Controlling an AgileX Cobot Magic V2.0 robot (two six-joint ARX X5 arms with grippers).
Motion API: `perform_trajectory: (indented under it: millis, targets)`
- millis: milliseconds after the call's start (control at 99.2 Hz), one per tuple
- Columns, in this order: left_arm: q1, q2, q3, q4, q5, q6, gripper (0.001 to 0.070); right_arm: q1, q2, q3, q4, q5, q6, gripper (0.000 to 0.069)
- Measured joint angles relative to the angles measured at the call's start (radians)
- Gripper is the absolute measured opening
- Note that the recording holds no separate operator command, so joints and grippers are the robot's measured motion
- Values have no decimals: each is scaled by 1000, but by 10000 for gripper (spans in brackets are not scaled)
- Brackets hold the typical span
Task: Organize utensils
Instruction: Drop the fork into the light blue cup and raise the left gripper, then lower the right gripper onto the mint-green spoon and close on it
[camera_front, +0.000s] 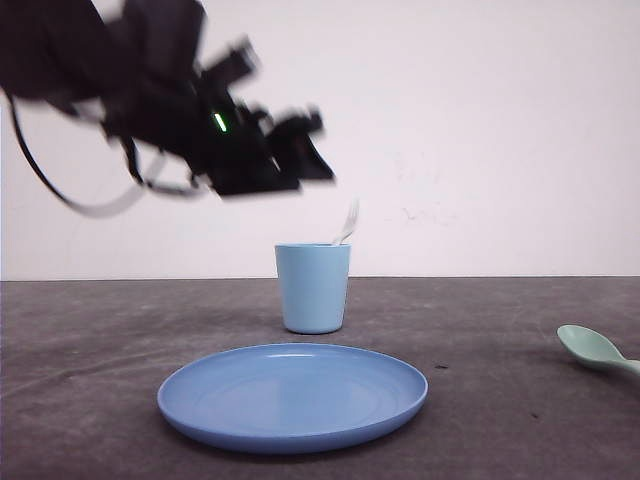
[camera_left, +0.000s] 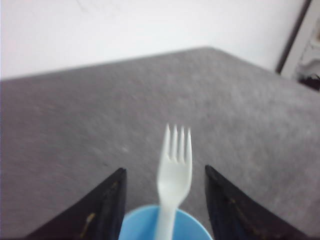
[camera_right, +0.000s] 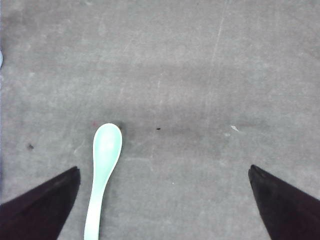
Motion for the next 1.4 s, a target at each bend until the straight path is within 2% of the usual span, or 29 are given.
perform_trajectory:
  millis: [242,363,564,645,837,1038,1401]
  targets:
    - [155,-275,5,-405,-11,-66,295,72,0,-1,2,0,10,680]
    - [233,-430,5,-549,-16,-65,295,130,1,-19,21,0,30,680]
    - [345,-663,4,-743,-90,-29,295,216,12,-79,95,3,87,680]
    - [380,-745,-11,-821,-93,-17,295,248,37,-98,107,3,109,680]
    - [420,-912,-101,-919,-93,-8,295,307,119,-112,150,45,144,679]
    - [423,-1067,-195,-1034,-116,-9,295,329,238,-112,212,74,164,679]
    - [423,-1134,-214,-1117,-133,-9,295,329,439,-114,315,75,226,665]
